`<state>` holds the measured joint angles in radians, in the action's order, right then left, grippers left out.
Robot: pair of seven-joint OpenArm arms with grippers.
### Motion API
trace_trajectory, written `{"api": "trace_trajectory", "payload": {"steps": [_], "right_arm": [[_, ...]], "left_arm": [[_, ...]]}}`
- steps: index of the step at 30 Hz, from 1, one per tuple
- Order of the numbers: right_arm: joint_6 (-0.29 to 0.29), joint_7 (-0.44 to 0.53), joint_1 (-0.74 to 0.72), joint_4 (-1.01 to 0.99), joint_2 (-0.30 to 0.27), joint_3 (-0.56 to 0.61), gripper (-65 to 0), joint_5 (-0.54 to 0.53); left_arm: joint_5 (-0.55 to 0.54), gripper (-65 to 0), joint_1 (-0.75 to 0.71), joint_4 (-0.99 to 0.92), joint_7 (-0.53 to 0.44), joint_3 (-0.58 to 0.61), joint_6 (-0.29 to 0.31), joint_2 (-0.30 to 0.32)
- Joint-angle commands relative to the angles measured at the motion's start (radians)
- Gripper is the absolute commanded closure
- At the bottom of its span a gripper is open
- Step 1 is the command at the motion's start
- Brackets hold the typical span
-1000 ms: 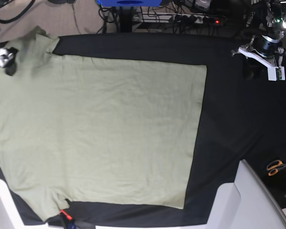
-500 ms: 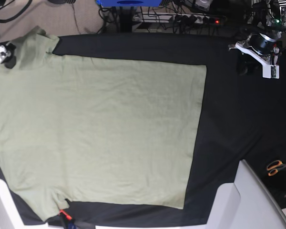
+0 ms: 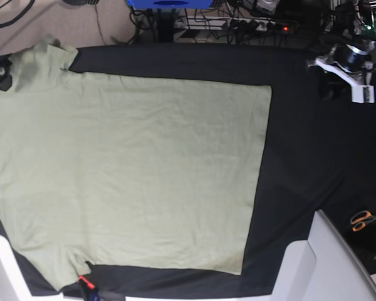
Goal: Fold the T-shirt properly
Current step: 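Grasp the shirt's shoulder edge with the right and left grippers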
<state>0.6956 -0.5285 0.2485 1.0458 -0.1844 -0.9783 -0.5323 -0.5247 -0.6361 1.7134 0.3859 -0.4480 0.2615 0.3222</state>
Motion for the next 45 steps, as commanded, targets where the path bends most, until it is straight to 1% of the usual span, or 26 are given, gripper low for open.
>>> {"api": "trace_trajectory", "payload": {"steps": [1, 5, 8, 10, 11, 12, 14, 16, 17, 18, 19, 20, 21, 22, 23, 25, 26, 28, 29, 31, 35, 40, 42, 45], "right_arm": [[0.003, -0.018, 0.013, 0.014, 0.004, 0.02, -50.9, 0.005], [0.003, -0.018, 0.035, 0.057, 0.021, 0.104, -50.7, 0.001], [0.003, -0.018, 0.036, 0.077, 0.052, 0.118, -50.7, 0.004], [0.003, -0.018, 0.036, 0.072, 0.053, 0.121, -48.5, 0.004], [0.003, -0.018, 0.036, 0.067, 0.053, 0.123, -44.9, 0.004], [0.003, -0.018, 0.036, 0.067, 0.053, 0.123, -39.6, 0.004], [0.003, -0.018, 0.036, 0.066, 0.053, 0.123, -26.7, 0.004], [0.003, -0.018, 0.036, 0.066, 0.053, 0.123, -11.1, 0.005], [0.003, -0.018, 0.036, 0.066, 0.052, 0.123, -4.7, 0.005], [0.003, -0.018, 0.036, 0.064, 0.052, 0.121, 0.0, 0.005], [0.003, -0.018, 0.036, 0.064, 0.05, 0.121, -0.2, 0.005], [0.003, -0.026, 0.036, 0.064, 0.05, 0.121, -2.0, 0.005], [0.003, -0.037, 0.036, 0.064, 0.049, 0.118, -2.1, 0.005], [0.003, -0.043, 0.036, 0.064, 0.049, 0.118, -0.8, 0.005], [0.003, -0.046, 0.036, 0.064, 0.049, 0.118, -0.3, 0.005], [0.003, -0.046, 0.036, 0.064, 0.049, 0.121, 0.0, 0.005], [0.003, -0.046, 0.036, 0.064, 0.049, 0.121, 0.0, 0.005], [0.003, -0.046, 0.036, 0.064, 0.049, 0.123, 0.0, 0.005], [0.003, -0.046, 0.036, 0.066, 0.047, 0.123, 0.0, 0.005], [0.003, -0.046, 0.036, 0.066, 0.047, 0.123, 0.0, 0.005], [0.003, -0.046, 0.036, 0.066, 0.047, 0.123, 0.0, 0.005], [0.003, -0.046, 0.036, 0.066, 0.047, 0.124, 0.0, 0.005], [0.003, -0.046, 0.036, 0.067, 0.047, 0.124, 0.0, 0.005], [0.003, -0.046, 0.036, 0.069, 0.047, 0.124, 0.0, 0.005]], "left_arm": [[-0.008, -17.4, -0.006, 0.015, -0.02, -0.007, 0.002, 0.012], [-0.01, -17.4, 0.006, 0.014, -0.02, 0.001, 0.002, 0.01], [-0.013, -17.4, 0.009, 0.012, -0.02, -0.005, 0.002, -0.024], [-0.01, -17.4, 0.023, 0.012, -0.02, -0.004, 0.002, -0.044], [-0.008, -17.4, 0.031, 0.007, -0.02, -0.002, 0.002, -0.053], [-0.008, -17.4, 0.037, -0.009, -0.02, -0.002, 0.002, -0.064], [-0.012, -17.4, 0.051, -0.052, -0.02, -0.005, 0.002, -0.079], [-0.015, -17.8, 0.077, -0.102, -0.02, 0.001, 0.002, -0.08], [-0.016, -18.4, 0.083, -0.123, -0.02, 0.004, 0.003, -0.082], [-0.016, -18.6, 0.088, -0.145, -0.02, 0.004, 0.003, -0.088], [-0.016, -18.8, 0.092, -0.16, -0.02, 0.004, 0.005, -0.09], [-0.018, -18.8, 0.1, -0.168, -0.02, 0.005, 0.005, -0.093], [-0.018, -19.3, 0.108, -0.178, -0.02, 0.005, 0.005, -0.096], [-0.018, -21.4, 0.114, -0.186, -0.02, 0.005, 0.005, -0.104], [-0.018, -24.0, 0.115, -0.194, -0.02, 0.005, 0.005, -0.113], [-0.018, -32.9, 0.118, -0.201, -0.02, 0.005, 0.008, -0.117], [-0.018, -36.0, 0.127, -0.201, -0.02, 0.013, 0.017, -0.122], [-0.018, -40.3, 0.141, -0.21, -0.02, 0.042, 0.061, -0.128], [-0.018, -40.8, 0.147, -0.221, -0.02, 0.059, 0.086, -0.13], [-0.018, -40.5, 0.154, -0.25, -0.02, 0.085, 0.104, -0.134], [-0.016, -40.6, 0.189, -0.321, -0.023, 0.124, 0.108, -0.173], [-0.015, -40.6, 0.224, -0.404, -0.025, 0.125, 0.109, -0.214], [-0.015, -40.6, 0.243, -0.421, -0.021, 0.13, 0.109, -0.216], [-0.015, -40.5, 0.256, -0.441, -0.023, 0.18, 0.109, -0.217]]}}
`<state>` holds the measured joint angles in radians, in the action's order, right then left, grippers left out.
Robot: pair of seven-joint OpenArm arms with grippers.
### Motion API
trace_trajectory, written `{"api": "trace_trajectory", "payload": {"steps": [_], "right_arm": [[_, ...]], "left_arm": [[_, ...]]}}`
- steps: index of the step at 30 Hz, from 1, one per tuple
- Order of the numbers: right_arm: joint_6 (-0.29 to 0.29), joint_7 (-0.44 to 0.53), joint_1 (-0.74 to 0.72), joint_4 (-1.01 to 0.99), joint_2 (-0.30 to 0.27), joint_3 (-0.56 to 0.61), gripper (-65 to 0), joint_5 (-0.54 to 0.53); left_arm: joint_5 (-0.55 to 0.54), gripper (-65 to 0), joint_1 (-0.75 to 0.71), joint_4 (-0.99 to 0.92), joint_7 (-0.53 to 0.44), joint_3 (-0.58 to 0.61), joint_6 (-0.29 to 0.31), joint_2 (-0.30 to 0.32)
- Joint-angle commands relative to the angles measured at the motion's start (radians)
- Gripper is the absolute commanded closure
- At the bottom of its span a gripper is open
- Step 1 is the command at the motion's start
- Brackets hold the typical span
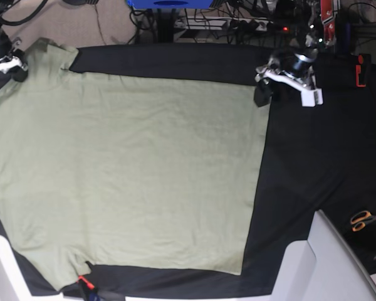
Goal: Fold the T-shirt properly
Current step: 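Grasp the shirt's shoulder edge with the right and left grippers, then lift the held shoulder edge and fold it over toward the hem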
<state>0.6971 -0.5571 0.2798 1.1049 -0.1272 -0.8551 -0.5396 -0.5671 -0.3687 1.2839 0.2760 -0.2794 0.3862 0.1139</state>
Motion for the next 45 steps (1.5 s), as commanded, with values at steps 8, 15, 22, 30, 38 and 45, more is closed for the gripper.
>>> {"api": "trace_trajectory", "payload": {"steps": [8, 15, 22, 30, 38, 45], "right_arm": [[0.001, -0.017, 0.005, 0.01, -0.01, 0.001, 0.0, 0.014], [0.001, -0.017, 0.005, 0.013, -0.01, 0.001, 0.0, 0.014], [0.001, -0.03, 0.005, 0.019, -0.01, 0.001, 0.0, 0.014], [0.001, -0.206, -0.004, 0.186, -0.012, -0.005, 0.0, 0.014], [0.001, -0.24, -0.05, 0.209, -0.052, -0.006, 0.0, 0.014], [0.001, -0.251, -0.093, 0.191, -0.09, 0.0, 0.0, 0.014]], "left_arm": [[0.026, -40.2, 0.0, -0.022, 0.085, 0.058, -0.016, -0.035], [0.026, -23.4, 0.003, -0.022, 0.09, 0.024, -0.016, -0.038], [0.026, 0.0, 0.004, -0.014, 0.091, 0.03, -0.017, -0.041], [0.025, 0.0, -0.017, 0.079, 0.091, 0.022, -0.02, -0.041], [0.023, 0.0, 0.009, 0.202, 0.253, -0.04, -0.022, -0.07], [0.029, 0.0, 0.075, 0.236, 0.362, -0.11, -0.022, -0.082]]}}
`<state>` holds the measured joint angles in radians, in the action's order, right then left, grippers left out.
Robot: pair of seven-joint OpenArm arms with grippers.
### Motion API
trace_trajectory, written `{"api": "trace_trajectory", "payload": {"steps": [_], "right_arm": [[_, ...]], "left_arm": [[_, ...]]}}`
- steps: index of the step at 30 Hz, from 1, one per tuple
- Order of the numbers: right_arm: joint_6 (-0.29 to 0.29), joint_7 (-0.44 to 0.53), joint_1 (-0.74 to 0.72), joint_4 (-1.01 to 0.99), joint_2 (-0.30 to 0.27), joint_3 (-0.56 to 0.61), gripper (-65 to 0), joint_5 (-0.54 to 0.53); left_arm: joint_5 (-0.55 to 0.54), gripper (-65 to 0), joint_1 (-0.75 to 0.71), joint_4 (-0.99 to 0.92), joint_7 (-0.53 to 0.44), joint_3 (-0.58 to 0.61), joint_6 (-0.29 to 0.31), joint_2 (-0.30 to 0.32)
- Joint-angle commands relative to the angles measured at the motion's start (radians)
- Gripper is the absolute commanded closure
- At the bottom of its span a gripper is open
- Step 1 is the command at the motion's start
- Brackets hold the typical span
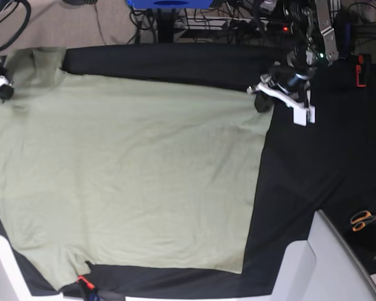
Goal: Fold the T-shirt properly
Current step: 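Lift the held shoulder edge and fold it over toward the hem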
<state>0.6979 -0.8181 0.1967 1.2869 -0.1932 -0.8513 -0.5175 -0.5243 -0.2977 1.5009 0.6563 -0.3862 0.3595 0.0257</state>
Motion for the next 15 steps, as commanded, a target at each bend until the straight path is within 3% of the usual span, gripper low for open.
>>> {"api": "trace_trajectory", "payload": {"steps": [1, 15], "right_arm": [[0.0, -0.005, -0.024, -0.005, -0.033, -0.006, 0.0, -0.008], [0.0, -0.016, -0.225, -0.234, -0.154, 0.046, 0.0, -0.005]], "left_arm": [[-0.01, 0.0, 0.01, 0.019, -0.016, 0.002, 0.005, 0.006], [-0.009, 0.0, 0.148, -0.09, -0.011, 0.006, 0.005, 0.009]]}}
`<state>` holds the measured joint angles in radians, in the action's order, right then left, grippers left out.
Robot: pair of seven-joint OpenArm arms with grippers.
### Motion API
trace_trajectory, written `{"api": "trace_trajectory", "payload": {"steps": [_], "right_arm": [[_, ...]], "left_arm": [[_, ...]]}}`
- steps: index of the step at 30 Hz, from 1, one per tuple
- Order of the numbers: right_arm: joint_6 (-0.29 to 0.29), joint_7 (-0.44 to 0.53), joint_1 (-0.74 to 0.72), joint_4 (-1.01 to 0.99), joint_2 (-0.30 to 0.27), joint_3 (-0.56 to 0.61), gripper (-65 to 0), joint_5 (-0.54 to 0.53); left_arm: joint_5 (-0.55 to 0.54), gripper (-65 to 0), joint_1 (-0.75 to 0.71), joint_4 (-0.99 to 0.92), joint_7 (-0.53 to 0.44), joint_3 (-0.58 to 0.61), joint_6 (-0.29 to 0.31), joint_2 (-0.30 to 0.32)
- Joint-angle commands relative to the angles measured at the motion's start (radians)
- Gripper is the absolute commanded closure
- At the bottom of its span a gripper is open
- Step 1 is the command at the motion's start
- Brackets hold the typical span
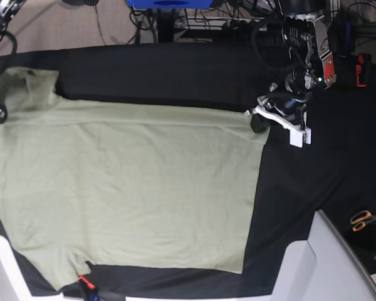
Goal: Fold the T-shirt properly
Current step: 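Lift the held shoulder edge and fold it over toward the hem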
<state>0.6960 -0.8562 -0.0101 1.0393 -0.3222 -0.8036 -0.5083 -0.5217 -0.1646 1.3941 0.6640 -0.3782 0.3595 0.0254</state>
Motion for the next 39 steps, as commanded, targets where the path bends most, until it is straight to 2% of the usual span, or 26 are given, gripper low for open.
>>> {"api": "trace_trajectory", "payload": {"steps": [1, 3, 5, 9, 14, 20, 22, 27, 30, 35, 39], "right_arm": [[0.002, 0.035, -0.027, 0.005, -0.033, 0.016, 0.0, -0.014], [0.002, 0.068, -0.046, -0.026, -0.042, 0.049, 0.0, -0.014], [0.002, 0.09, -0.074, -0.064, -0.056, 0.072, 0.0, -0.014], [0.002, 0.144, -0.123, -0.167, -0.084, 0.086, 0.0, -0.014], [0.002, 0.186, -0.172, -0.235, -0.11, 0.088, 0.0, -0.008], [0.002, 0.245, -0.291, -0.339, -0.117, 0.088, 0.0, 0.165], [0.002, 0.265, -0.307, -0.35, -0.111, 0.086, 0.0, 0.187], [0.002, 0.295, -0.37, -0.409, -0.11, 0.086, 0.0, 0.241], [0.002, 0.329, -0.403, -0.449, -0.105, 0.086, 0.0, 0.288], [0.002, 0.368, -0.422, -0.474, -0.104, 0.094, 0.0, 0.299], [0.002, 0.417, -0.436, -0.477, -0.104, 0.191, 0.0, 0.299]], "left_arm": [[-0.01, 0.0, 0.027, 0.011, -0.019, -0.002, 0.005, 0.009], [-0.01, 0.0, 0.053, -0.002, -0.019, 0.0, -0.004, 0.009], [-0.01, 0.0, 0.079, -0.019, -0.019, 0.009, -0.043, 0.009], [-0.01, 0.0, 0.124, -0.054, -0.023, 0.084, -0.072, 0.032], [-0.01, 0.0, 0.187, -0.115, -0.023, 0.107, -0.072, 0.032], [-0.01, 0.0, 0.236, -0.146, -0.025, 0.107, -0.073, 0.032], [-0.01, 0.0, 0.248, -0.146, -0.025, 0.106, -0.073, 0.032], [0.084, 0.0, 0.293, -0.187, -0.025, 0.107, -0.073, 0.024], [0.102, 0.0, 0.322, -0.224, -0.026, 0.104, -0.073, 0.02], [0.11, 0.0, 0.356, -0.247, -0.028, 0.101, -0.073, 0.015], [0.11, 0.0, 0.392, -0.295, -0.034, 0.106, -0.073, 0.017]]}}
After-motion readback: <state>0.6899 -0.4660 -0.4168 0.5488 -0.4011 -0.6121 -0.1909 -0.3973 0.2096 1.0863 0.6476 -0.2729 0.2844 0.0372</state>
